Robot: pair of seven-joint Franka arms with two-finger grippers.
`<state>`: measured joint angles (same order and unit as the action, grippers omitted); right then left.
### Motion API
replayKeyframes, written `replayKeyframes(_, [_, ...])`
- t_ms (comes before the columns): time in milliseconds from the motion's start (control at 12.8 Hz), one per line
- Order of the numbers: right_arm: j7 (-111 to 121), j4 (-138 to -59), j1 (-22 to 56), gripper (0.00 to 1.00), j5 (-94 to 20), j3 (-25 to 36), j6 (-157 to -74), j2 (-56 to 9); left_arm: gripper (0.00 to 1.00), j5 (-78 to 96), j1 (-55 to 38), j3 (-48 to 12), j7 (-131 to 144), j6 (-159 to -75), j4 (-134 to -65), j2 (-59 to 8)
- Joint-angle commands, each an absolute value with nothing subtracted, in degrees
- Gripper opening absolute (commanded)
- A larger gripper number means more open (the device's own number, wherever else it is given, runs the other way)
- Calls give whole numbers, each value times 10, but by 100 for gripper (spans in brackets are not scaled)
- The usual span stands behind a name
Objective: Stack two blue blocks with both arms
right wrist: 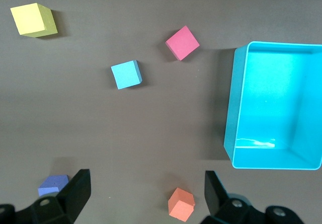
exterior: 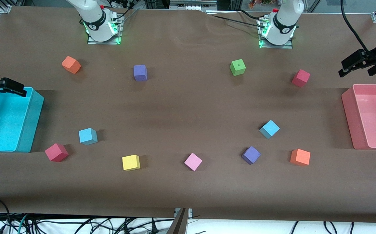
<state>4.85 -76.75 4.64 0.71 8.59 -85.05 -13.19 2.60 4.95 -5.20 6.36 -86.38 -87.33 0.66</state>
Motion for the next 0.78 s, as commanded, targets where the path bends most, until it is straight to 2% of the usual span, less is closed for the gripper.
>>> replayKeyframes(0, [42,-772,40,100,2,79,-853,-128,100,8,45,-68,69,-837,-855,-18])
replayKeyframes(700, [46,-772,38,100,3,79,-853,-129,100,-32,49,-92,68,-825,-866,-5])
